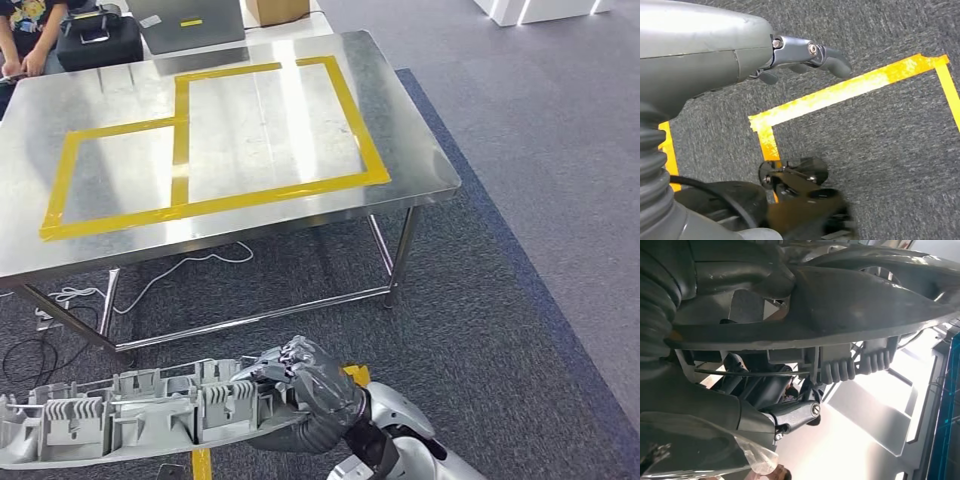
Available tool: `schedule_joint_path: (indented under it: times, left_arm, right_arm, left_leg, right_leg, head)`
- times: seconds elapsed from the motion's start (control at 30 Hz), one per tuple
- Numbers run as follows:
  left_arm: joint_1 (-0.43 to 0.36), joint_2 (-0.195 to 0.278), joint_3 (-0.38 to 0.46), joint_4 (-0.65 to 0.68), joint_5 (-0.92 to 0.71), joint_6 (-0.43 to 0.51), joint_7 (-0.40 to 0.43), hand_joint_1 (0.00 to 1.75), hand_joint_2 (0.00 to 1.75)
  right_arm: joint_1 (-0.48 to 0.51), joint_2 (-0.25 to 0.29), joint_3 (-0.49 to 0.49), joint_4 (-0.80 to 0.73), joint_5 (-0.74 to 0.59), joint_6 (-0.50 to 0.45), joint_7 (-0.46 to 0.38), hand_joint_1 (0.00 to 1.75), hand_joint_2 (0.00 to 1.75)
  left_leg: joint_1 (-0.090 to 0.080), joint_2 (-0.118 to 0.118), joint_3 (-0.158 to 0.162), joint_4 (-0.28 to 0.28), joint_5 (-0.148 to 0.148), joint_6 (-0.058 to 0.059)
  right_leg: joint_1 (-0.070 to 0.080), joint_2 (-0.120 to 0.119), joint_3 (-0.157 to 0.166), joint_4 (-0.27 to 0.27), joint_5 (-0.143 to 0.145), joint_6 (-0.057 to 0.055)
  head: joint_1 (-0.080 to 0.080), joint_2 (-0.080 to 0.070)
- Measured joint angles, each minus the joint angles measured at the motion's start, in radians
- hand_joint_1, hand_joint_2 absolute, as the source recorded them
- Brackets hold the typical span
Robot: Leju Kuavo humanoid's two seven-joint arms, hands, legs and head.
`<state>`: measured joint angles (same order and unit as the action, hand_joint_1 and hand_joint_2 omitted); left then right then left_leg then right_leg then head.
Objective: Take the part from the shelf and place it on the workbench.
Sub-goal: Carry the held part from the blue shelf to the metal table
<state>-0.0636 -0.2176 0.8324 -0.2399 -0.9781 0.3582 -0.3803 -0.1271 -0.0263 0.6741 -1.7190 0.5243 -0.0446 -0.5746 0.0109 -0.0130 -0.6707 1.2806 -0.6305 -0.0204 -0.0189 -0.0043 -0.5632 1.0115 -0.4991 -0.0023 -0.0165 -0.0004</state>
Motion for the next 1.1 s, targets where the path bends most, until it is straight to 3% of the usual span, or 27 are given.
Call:
schedule_joint_path:
  times: [0.03, 0.07, 0.13, 0.17, 0.2, 0.27, 0.37, 0.43, 0.5, 0.53, 0.57, 0.6, 0.67, 0.73, 0.83, 0.9, 1.0, 1.03, 1.07, 1.1]
  left_arm:
    - [0.002, 0.000, 0.000, 0.000, 0.000, 0.000, 0.000, 0.00, 1.75]
    - [0.004, 0.000, 0.000, 0.000, 0.000, 0.000, 0.000, 0.00, 1.75]
    - [0.005, 0.001, 0.000, 0.000, 0.000, 0.000, 0.000, 0.00, 1.75]
    - [0.004, 0.001, 0.000, 0.000, 0.000, 0.000, 0.000, 0.00, 1.75]
    - [0.002, 0.001, 0.000, 0.000, 0.000, 0.000, 0.000, 0.00, 1.75]
    - [0.001, 0.001, 0.000, 0.000, 0.000, 0.000, 0.000, 0.00, 1.75]
    - [0.003, -0.001, 0.001, 0.000, 0.000, 0.000, 0.000, 0.00, 1.75]
    - [0.001, -0.002, 0.002, 0.000, 0.000, 0.000, 0.000, 0.00, 1.75]
    - [0.000, -0.002, 0.003, 0.000, 0.000, 0.000, 0.000, 0.00, 1.75]
    - [0.000, -0.003, 0.003, 0.000, 0.000, 0.000, 0.000, 0.00, 1.75]
    - [0.001, -0.003, 0.004, 0.000, 0.000, 0.000, 0.000, 0.00, 1.75]
    - [0.002, -0.003, 0.004, 0.000, 0.000, 0.000, 0.000, 0.00, 1.75]
    - [0.001, -0.004, 0.005, 0.000, 0.001, 0.000, 0.000, 0.00, 1.75]
    - [-0.002, -0.005, 0.006, 0.000, 0.001, 0.000, 0.000, 0.00, 1.75]
    - [-0.004, -0.006, 0.007, 0.000, 0.002, -0.001, 0.000, 0.00, 1.75]
    - [-0.007, -0.005, 0.009, 0.000, 0.002, 0.000, 0.000, 0.00, 1.75]
    - [-0.013, -0.005, 0.014, 0.000, 0.001, 0.000, 0.000, 0.00, 1.75]
    - [-0.012, -0.004, 0.016, 0.000, 0.001, 0.000, 0.000, 0.00, 1.75]
    - [-0.010, -0.004, 0.017, 0.000, 0.001, 0.000, 0.000, 0.00, 1.75]
    - [-0.009, -0.003, 0.019, 0.000, 0.001, -0.001, -0.001, 0.00, 1.75]
  right_arm:
    - [0.001, 0.000, 0.001, 0.000, 0.000, 0.000, 0.001, 1.75, 1.75]
    - [0.001, 0.000, 0.002, 0.000, 0.000, 0.000, 0.001, 1.75, 1.75]
    - [-0.001, 0.000, 0.003, 0.000, -0.001, 0.000, 0.002, 1.75, 1.75]
    - [-0.002, 0.000, 0.003, 0.000, -0.001, 0.000, 0.002, 1.75, 1.75]
    - [-0.003, 0.000, 0.004, 0.000, -0.001, -0.001, 0.003, 1.75, 1.75]
    - [-0.005, 0.000, 0.004, 0.000, -0.002, -0.002, 0.005, 1.75, 1.75]
    - [-0.011, 0.000, 0.007, -0.003, -0.003, -0.005, 0.008, 1.75, 1.75]
    - [-0.015, 0.000, 0.009, -0.005, -0.005, -0.008, 0.009, 1.75, 1.75]
    - [-0.014, 0.000, 0.010, -0.006, -0.007, -0.010, 0.010, 1.75, 1.75]
    - [-0.013, -0.001, 0.010, -0.005, -0.008, -0.010, 0.011, 1.75, 1.75]
    - [-0.012, -0.001, 0.010, -0.005, -0.008, -0.010, 0.012, 1.75, 1.75]
    - [-0.012, -0.002, 0.011, -0.005, -0.008, -0.010, 0.012, 1.75, 1.75]
    - [-0.013, -0.003, 0.011, -0.005, -0.008, -0.010, 0.012, 1.75, 1.75]
    - [-0.015, -0.003, 0.012, -0.006, -0.009, -0.011, 0.012, 1.75, 1.75]
    - [-0.016, -0.003, 0.012, -0.007, -0.007, -0.011, 0.014, 1.75, 1.75]
    - [-0.019, -0.003, 0.012, -0.008, -0.004, -0.012, 0.015, 1.75, 1.75]
    - [-0.021, -0.003, 0.012, -0.008, -0.007, -0.014, 0.016, 1.75, 1.75]
    - [-0.020, -0.003, 0.012, -0.008, -0.013, -0.014, 0.020, 1.75, 1.75]
    - [-0.018, -0.003, 0.012, -0.007, -0.023, -0.015, 0.026, 1.75, 1.75]
    - [-0.016, -0.003, 0.010, -0.007, -0.036, -0.017, 0.035, 1.75, 1.75]
  left_leg:
    - [0.001, 0.001, -0.026, 0.031, 0.007, -0.002]
    - [0.002, 0.002, -0.032, 0.020, 0.038, -0.002]
    - [0.002, 0.013, 0.002, -0.097, 0.134, 0.002]
    - [-0.002, 0.024, 0.024, -0.159, 0.167, 0.006]
    - [-0.006, 0.035, 0.045, -0.206, 0.179, 0.012]
    - [-0.013, 0.043, 0.061, -0.234, 0.166, 0.024]
    - [-0.010, 0.028, 0.075, -0.247, 0.157, 0.044]
    - [-0.007, 0.020, 0.086, -0.253, 0.152, 0.057]
    - [-0.009, 0.012, 0.094, -0.253, 0.142, 0.064]
    - [-0.011, 0.007, 0.100, -0.253, 0.136, 0.065]
    - [-0.013, 0.002, 0.109, -0.252, 0.129, 0.066]
    - [-0.015, -0.003, 0.120, -0.252, 0.121, 0.066]
    - [-0.018, -0.011, 0.140, -0.253, 0.104, 0.062]
    - [-0.017, -0.018, 0.145, -0.252, 0.092, 0.053]
    - [-0.013, -0.020, 0.150, -0.259, 0.086, 0.035]
    - [-0.012, -0.011, 0.137, -0.223, 0.068, 0.021]
    - [-0.002, 0.000, 0.030, -0.044, 0.011, 0.001]
    - [0.001, 0.000, -0.004, 0.002, 0.009, -0.003]
    - [0.004, 0.001, -0.022, 0.011, 0.029, -0.007]
    - [0.007, 0.001, -0.021, -0.018, 0.067, -0.009]
  right_leg:
    - [0.000, -0.005, 0.009, 0.000, -0.007, 0.001]
    - [0.000, -0.009, 0.019, 0.000, -0.015, 0.002]
    - [0.000, -0.017, 0.042, -0.001, -0.032, 0.007]
    - [0.002, -0.022, 0.050, -0.002, -0.041, 0.012]
    - [0.004, -0.026, 0.057, -0.003, -0.050, 0.019]
    - [0.008, -0.034, 0.064, -0.009, -0.060, 0.032]
    - [0.006, -0.038, 0.070, 0.000, -0.079, 0.048]
    - [0.004, -0.018, 0.021, 0.096, -0.124, 0.053]
    - [0.005, -0.003, -0.073, 0.237, -0.166, 0.055]
    - [0.006, -0.001, -0.110, 0.275, -0.162, 0.053]
    - [0.007, 0.001, -0.128, 0.275, -0.134, 0.051]
    - [0.008, 0.002, -0.126, 0.236, -0.087, 0.046]
    - [0.012, 0.009, -0.088, 0.110, 0.006, 0.034]
    - [0.017, 0.017, -0.054, 0.033, 0.031, 0.023]
    - [0.019, 0.017, -0.035, 0.010, 0.020, 0.011]
    - [0.012, 0.011, -0.015, -0.007, 0.017, 0.003]
    - [0.008, 0.000, 0.011, -0.014, 0.003, -0.004]
    - [0.008, -0.002, 0.019, -0.014, -0.005, -0.003]
    - [0.007, -0.002, 0.028, -0.014, -0.012, -0.001]
    - [0.005, -0.002, 0.039, -0.014, -0.020, 0.001]
  head:
    - [0.000, 0.000]
    - [-0.001, 0.000]
    - [-0.001, 0.000]
    - [-0.001, 0.000]
    - [-0.002, 0.000]
    - [-0.001, 0.000]
    - [0.003, 0.000]
    - [0.008, 0.000]
    - [0.011, 0.000]
    - [0.011, 0.000]
    - [0.011, 0.000]
    - [0.011, 0.000]
    - [0.010, 0.000]
    - [0.005, 0.000]
    - [0.002, 0.000]
    - [-0.002, 0.000]
    - [-0.005, 0.000]
    - [-0.005, 0.000]
    - [-0.005, 0.000]
    - [-0.005, 0.000]
